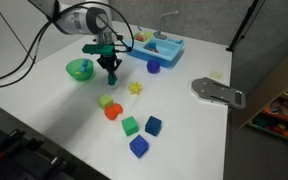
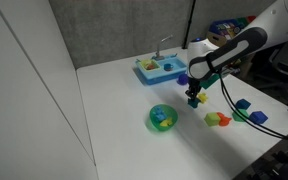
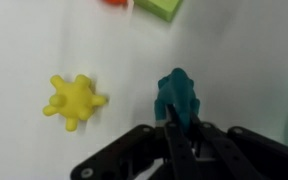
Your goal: Lift the green elephant plush toy and put it in the green bowl
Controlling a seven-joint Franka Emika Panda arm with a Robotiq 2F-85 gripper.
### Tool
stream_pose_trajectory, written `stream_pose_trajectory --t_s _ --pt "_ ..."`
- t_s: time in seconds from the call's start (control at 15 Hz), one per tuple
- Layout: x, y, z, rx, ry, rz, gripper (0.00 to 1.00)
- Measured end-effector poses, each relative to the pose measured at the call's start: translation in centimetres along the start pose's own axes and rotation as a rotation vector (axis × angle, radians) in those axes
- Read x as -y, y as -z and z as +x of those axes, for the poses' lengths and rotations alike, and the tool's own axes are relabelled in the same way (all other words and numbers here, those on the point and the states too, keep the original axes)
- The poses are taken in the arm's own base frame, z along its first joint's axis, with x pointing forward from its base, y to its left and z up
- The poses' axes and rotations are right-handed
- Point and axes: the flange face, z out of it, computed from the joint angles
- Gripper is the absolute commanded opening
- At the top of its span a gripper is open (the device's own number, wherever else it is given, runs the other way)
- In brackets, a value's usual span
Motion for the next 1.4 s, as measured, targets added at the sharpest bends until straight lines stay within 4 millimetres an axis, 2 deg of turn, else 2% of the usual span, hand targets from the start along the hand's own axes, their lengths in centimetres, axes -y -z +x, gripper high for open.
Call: stream_pose_trajectory --t_s 0.4,0.6,0.67,1.0,1.07,1.4 --pt "4.1 5.1 0.4 -0.041 0.013 -0.029 0.05" --pt "5.3 6.9 0.4 -0.05 0.024 -0.033 0.04" --pt "5.4 7.3 0.3 -0.044 0.025 -0.033 0.12" --pt "4.7 7.6 -0.1 -0.021 0.015 -0.033 0.12" --pt "4.7 7.6 -0.1 -0.02 0.015 -0.033 0.04" --pt "5.4 7.6 0.0 -0.021 0.027 -0.034 0.05"
